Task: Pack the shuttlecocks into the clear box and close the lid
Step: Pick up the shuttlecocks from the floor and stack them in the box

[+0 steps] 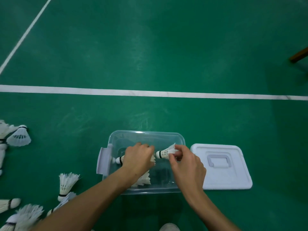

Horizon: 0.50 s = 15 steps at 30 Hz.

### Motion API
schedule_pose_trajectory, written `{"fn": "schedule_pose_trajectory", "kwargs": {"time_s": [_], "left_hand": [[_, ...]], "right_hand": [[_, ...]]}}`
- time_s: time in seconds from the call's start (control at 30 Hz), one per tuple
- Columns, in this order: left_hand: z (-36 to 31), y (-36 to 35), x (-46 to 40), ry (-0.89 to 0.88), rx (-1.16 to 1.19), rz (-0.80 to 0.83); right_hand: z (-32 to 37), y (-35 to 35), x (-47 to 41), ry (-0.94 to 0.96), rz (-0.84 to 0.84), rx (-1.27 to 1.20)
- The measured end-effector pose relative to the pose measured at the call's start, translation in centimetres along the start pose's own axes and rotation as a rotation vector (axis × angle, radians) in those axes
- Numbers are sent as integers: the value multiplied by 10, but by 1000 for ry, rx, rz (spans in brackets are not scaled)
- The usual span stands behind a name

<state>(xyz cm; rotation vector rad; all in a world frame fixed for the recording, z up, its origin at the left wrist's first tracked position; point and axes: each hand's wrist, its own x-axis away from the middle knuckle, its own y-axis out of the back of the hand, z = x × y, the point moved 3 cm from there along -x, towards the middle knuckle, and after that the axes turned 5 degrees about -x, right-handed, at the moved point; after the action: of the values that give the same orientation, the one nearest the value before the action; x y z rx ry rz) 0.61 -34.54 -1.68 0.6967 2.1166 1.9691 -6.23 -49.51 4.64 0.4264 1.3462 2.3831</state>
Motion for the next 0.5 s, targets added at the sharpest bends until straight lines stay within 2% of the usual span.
{"fn": "schedule_pose_trajectory", "kwargs": {"time_s": [0.27,0.5], "left_hand": [[13,2,8,34,67,-62],[24,3,9,58,144,-103]], "right_hand": [[-1,-11,-7,56,41,-51],[6,-50,-20,26,220,-214]]}}
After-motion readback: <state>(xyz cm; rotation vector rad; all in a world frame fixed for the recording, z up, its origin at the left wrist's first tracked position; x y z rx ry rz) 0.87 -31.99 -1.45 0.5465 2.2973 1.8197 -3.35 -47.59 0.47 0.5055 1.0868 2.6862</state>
